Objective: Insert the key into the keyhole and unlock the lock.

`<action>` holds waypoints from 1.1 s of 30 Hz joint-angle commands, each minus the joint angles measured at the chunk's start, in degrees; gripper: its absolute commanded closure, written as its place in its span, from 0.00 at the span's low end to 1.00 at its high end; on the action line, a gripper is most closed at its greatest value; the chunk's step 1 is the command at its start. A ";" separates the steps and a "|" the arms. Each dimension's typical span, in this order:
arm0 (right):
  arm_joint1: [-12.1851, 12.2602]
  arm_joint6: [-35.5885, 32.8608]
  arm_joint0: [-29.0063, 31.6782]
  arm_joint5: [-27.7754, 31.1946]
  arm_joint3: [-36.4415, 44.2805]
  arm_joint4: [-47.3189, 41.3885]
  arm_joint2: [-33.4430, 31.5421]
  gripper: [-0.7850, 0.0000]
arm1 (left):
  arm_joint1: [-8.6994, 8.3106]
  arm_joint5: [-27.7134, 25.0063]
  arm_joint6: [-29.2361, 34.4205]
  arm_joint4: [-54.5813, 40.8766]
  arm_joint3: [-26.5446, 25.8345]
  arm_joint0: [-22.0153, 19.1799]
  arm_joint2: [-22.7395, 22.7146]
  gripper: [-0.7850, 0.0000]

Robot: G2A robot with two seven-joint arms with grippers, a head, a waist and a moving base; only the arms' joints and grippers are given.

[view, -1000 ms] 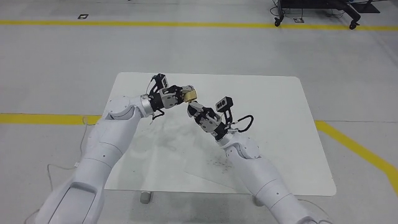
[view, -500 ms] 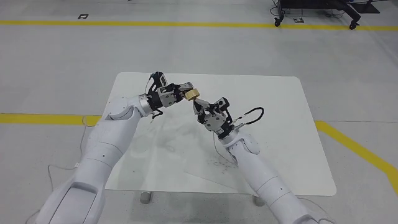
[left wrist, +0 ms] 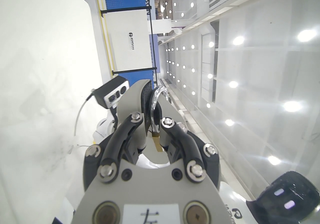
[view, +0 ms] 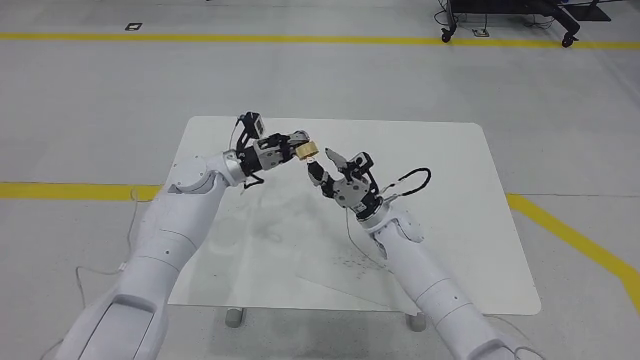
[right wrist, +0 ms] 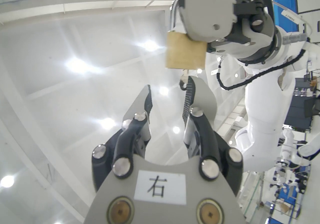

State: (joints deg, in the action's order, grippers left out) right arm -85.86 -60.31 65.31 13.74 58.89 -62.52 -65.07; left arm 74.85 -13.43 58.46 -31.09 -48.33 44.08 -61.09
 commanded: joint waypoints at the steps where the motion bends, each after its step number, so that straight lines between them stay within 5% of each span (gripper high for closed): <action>1: 0.85 0.57 0.79 3.77 1.86 3.26 -2.81 0.07 | -0.31 -0.42 -3.85 5.99 -2.02 0.29 0.58 1.00; 7: 3.85 5.02 6.80 7.74 13.16 11.17 -13.75 0.00 | -1.12 3.27 -10.35 20.39 -10.15 2.79 2.95 1.00; 13: 5.54 12.31 13.07 7.85 24.77 16.21 -22.13 0.00 | -1.55 7.63 -1.77 27.68 -13.61 2.66 6.32 1.00; 21: 5.54 12.31 13.07 7.85 24.77 16.21 -22.13 0.00 | -0.75 9.86 6.15 40.04 -13.27 -0.34 14.52 1.00; 31: 5.54 12.31 13.07 7.85 24.77 16.21 -22.13 0.00 | 1.21 10.19 5.69 49.31 -11.51 -1.83 22.29 1.00; 33: 5.54 12.31 13.07 7.85 24.77 16.21 -22.13 0.00 | 1.51 10.06 5.97 49.95 -10.99 -2.25 23.02 0.83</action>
State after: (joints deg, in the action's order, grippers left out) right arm -80.32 -48.00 78.38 21.59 83.66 -46.31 -87.20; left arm 76.21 -3.23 64.24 18.58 -59.61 42.05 -38.45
